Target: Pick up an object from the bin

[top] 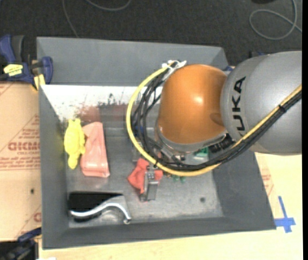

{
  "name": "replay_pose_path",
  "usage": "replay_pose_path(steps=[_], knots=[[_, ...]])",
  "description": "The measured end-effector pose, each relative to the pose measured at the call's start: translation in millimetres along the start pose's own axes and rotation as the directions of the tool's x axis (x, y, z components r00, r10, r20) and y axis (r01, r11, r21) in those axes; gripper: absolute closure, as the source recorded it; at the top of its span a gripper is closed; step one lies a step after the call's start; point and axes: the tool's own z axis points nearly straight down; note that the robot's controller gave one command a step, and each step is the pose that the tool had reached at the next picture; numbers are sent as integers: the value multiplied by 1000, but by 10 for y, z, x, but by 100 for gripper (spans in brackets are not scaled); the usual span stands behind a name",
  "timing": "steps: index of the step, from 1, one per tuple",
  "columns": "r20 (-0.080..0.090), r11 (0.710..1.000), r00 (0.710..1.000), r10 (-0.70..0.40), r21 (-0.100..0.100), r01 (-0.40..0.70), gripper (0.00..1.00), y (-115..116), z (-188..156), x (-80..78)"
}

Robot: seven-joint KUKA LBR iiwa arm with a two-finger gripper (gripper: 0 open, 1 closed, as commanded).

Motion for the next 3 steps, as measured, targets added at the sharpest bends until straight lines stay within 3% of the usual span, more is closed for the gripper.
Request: replay_pose_path(steps=[1, 2, 3], knots=[[8, 1000, 1000, 4, -1, -4, 0, -6, -42, -16], [10, 997, 997, -78, 0, 78, 0, 225, 626, 35], [23, 975, 975, -223, 0, 223, 0, 554, 1519, 193]])
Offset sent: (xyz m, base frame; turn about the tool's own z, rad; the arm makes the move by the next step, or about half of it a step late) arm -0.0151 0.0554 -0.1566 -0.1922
